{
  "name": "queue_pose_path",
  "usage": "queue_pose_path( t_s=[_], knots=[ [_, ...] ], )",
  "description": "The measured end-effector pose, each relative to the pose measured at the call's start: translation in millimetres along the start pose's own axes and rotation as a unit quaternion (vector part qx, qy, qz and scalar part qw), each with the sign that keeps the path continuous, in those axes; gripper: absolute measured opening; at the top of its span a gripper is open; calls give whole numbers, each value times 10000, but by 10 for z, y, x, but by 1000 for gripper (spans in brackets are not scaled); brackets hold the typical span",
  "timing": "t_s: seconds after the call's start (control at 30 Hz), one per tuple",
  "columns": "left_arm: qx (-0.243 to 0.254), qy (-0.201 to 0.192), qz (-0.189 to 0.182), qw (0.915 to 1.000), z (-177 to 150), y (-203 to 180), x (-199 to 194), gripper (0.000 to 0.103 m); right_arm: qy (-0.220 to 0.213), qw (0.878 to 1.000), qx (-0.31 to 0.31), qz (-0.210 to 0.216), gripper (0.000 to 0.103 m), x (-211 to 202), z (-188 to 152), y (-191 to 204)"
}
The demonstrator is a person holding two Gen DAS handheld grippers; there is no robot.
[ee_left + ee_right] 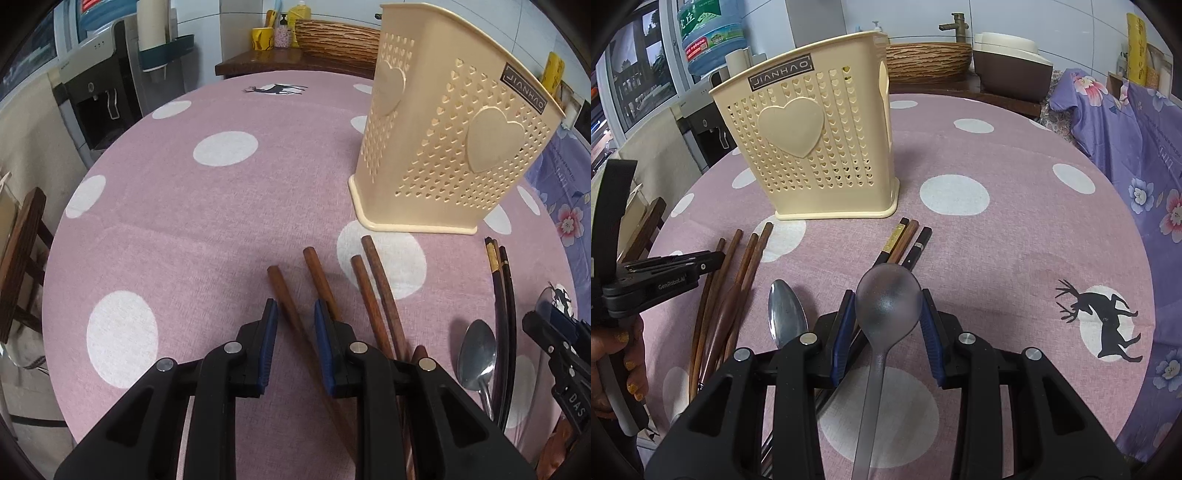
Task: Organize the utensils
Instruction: 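Close the left tool on one wooden chopstick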
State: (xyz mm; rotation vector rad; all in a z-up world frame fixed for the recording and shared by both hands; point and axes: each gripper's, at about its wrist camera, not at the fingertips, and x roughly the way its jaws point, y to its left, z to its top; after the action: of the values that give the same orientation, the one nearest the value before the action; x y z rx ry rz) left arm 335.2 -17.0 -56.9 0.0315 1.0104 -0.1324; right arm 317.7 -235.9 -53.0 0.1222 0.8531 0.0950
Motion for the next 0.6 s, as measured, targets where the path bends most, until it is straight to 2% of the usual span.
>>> queue_pose_path(
  t_s=[0.17, 0.2, 0.23, 0.6],
  knots=[
    [157, -12, 95, 9998, -1, -59, 11, 19, -4, 10000, -13, -30, 36, -3, 12, -1],
    [144, -26, 94, 9998, -2, -59, 10, 16, -2, 10000, -12, -39, 36, 3, 16, -2],
    [108, -34, 72, 9999, -1, -55, 8, 13, 4, 10000, -5, -48, 36, 10, 17, -3],
    [-416, -201, -325, 9984, 50, -11, -11, 8, -89, 9999, -9, -67, 36, -54, 23, -11]
  ],
)
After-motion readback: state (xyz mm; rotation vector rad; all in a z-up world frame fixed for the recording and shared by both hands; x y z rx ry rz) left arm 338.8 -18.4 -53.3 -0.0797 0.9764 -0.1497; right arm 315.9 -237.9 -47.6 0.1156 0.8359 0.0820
